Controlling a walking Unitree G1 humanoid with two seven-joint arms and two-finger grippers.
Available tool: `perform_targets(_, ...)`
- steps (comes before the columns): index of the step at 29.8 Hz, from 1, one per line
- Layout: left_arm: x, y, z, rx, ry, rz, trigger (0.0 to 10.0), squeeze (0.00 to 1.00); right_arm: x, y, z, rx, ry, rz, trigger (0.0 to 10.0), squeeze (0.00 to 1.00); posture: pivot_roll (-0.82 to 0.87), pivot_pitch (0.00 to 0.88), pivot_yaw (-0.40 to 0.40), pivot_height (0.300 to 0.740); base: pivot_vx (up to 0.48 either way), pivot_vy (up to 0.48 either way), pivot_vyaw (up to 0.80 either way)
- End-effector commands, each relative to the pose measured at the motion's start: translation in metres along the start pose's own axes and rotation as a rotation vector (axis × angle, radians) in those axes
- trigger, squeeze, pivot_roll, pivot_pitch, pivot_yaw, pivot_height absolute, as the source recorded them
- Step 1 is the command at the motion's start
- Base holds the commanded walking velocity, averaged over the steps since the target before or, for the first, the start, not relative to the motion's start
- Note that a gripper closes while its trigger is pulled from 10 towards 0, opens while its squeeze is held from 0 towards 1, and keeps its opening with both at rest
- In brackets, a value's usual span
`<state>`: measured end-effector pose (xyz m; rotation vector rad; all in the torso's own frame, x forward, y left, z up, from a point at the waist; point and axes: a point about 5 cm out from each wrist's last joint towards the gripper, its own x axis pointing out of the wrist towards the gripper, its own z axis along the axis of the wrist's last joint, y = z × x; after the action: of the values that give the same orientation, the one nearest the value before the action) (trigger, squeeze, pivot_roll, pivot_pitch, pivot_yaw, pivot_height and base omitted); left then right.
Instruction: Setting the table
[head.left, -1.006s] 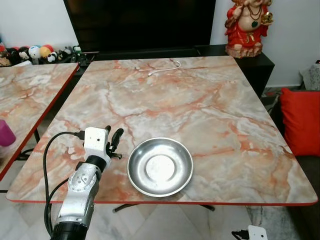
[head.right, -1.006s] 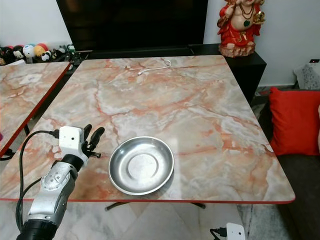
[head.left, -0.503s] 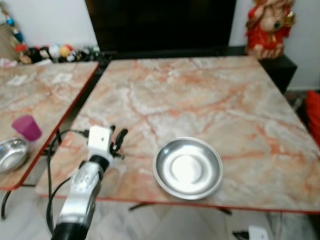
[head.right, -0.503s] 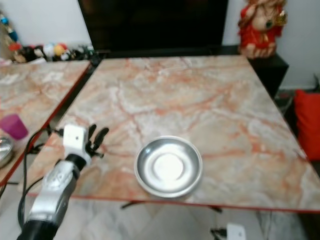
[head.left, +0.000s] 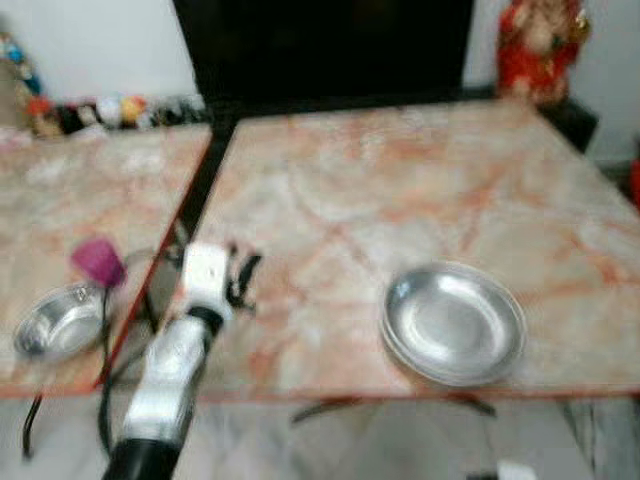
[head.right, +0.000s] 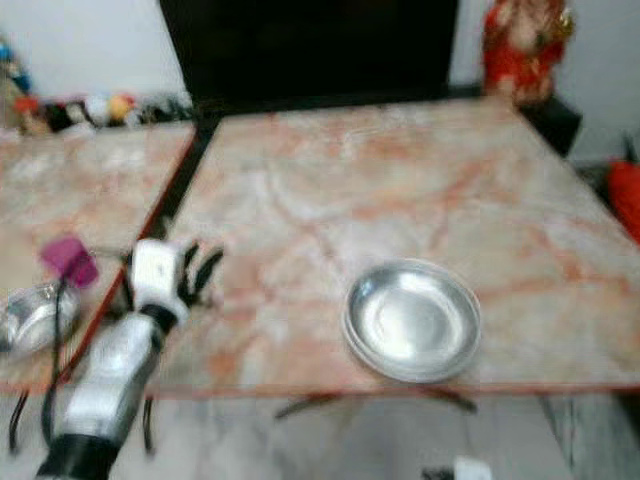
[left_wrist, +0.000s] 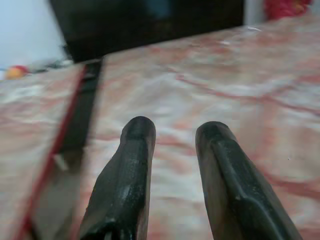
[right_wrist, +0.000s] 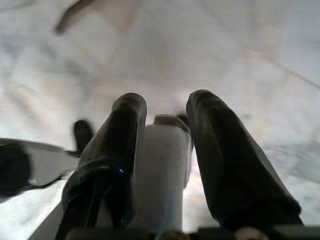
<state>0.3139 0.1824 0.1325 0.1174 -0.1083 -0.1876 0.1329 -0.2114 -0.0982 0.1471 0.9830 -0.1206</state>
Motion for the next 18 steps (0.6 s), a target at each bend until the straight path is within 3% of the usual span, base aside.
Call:
perform_targets(1, 0.001, -0.002, 0.001, 0.006, 0.002, 0.002, 10.0, 0.0, -0.001, -0.007, 0.004, -0.015, -0.007, -0.014, 10.0, 0.0, -0.08, 0.0, 0.079, 0.74, 0.0, 0.48, 0.8)
perform_targets(6, 0.001, -0.003, 0.002, -0.003, -0.004, 0.02, 10.0, 0.0, 0.001, -0.008, 0.011, -0.018, -0.014, -0.004, 10.0, 0.0, -0.07, 0.0, 0.065, 0.74, 0.0, 0.48, 0.68)
perform_targets(18, 0.003, -0.006, 0.0, -0.034, -0.021, 0.073, 10.0, 0.0, 0.006, -0.004, 0.036, -0.07, -0.055, 0.01, 10.0, 0.0, -0.09, 0.0, -0.007, 0.74, 0.0, 0.48, 0.0)
